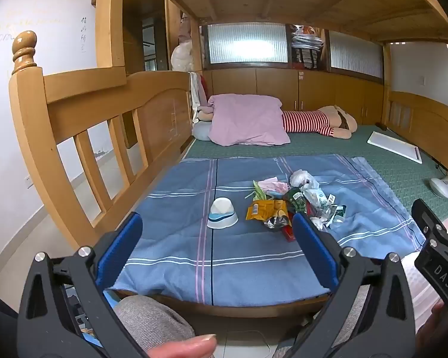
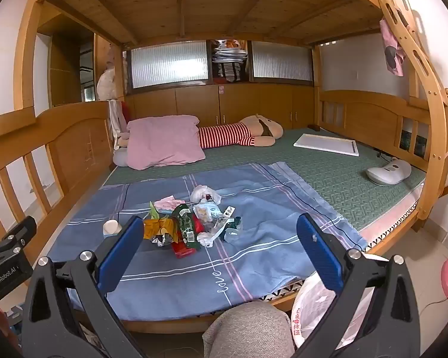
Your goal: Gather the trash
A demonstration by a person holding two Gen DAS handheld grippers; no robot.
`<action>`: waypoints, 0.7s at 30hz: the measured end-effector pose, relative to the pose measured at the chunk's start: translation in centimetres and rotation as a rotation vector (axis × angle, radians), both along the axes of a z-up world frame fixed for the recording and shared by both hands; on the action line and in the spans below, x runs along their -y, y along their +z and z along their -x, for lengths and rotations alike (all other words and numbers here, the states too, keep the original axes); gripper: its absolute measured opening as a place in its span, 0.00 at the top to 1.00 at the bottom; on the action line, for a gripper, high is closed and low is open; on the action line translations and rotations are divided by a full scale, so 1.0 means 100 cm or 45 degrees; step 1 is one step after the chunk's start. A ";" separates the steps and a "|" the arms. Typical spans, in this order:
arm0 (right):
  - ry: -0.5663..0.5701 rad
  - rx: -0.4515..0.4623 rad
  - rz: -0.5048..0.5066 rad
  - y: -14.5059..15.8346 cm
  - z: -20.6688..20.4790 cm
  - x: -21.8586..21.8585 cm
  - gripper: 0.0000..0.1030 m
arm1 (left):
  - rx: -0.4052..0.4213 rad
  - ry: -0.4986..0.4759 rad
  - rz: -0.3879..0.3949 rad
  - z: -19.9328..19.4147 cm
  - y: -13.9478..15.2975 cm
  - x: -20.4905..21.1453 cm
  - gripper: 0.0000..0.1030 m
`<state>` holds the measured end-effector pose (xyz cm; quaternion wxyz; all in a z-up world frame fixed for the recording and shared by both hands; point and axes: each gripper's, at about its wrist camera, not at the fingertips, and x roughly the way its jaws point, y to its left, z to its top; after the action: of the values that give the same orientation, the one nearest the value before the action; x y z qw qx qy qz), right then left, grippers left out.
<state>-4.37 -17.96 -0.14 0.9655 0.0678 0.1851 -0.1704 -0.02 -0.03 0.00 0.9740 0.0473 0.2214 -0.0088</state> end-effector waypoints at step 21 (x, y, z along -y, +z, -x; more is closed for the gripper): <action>-0.003 -0.003 0.003 0.001 -0.001 0.001 0.03 | -0.012 -0.009 0.014 -0.002 -0.001 0.002 0.03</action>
<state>-4.30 -18.01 -0.08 0.9651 0.0667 0.1861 -0.1717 0.19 -0.25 -0.09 0.9732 0.0426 0.2257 -0.0137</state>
